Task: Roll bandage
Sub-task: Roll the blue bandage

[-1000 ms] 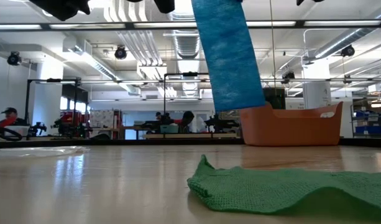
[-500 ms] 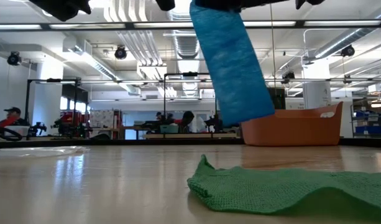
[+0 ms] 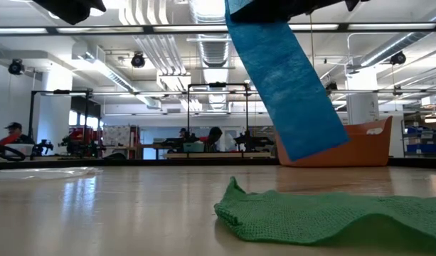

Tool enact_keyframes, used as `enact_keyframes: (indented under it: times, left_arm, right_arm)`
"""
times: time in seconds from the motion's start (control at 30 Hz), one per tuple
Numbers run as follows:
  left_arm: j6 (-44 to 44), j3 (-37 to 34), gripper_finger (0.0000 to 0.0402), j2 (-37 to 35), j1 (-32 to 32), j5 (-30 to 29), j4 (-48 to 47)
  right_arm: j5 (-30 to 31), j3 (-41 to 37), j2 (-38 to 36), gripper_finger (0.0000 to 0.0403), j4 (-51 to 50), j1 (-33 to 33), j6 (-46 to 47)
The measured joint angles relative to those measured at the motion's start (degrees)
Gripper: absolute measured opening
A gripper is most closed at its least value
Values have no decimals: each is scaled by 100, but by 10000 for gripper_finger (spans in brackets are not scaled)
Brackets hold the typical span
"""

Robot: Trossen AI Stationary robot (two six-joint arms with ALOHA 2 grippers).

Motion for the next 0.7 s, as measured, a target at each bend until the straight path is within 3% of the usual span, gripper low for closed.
enact_keyframes:
  times: [0.13,0.43,0.7]
  left_arm:
    - [186,0,0,0,7,-208,44]
    - [395,0,0,-46,192,-313,35]
    - [568,2,0,-208,424,-334,0]
  right_arm:
    - [-491,0,2,0,-66,10,422]
    - [-480,-4,-92,3,-173,252,657]
    - [-217,-7,-441,72,-449,416,736]
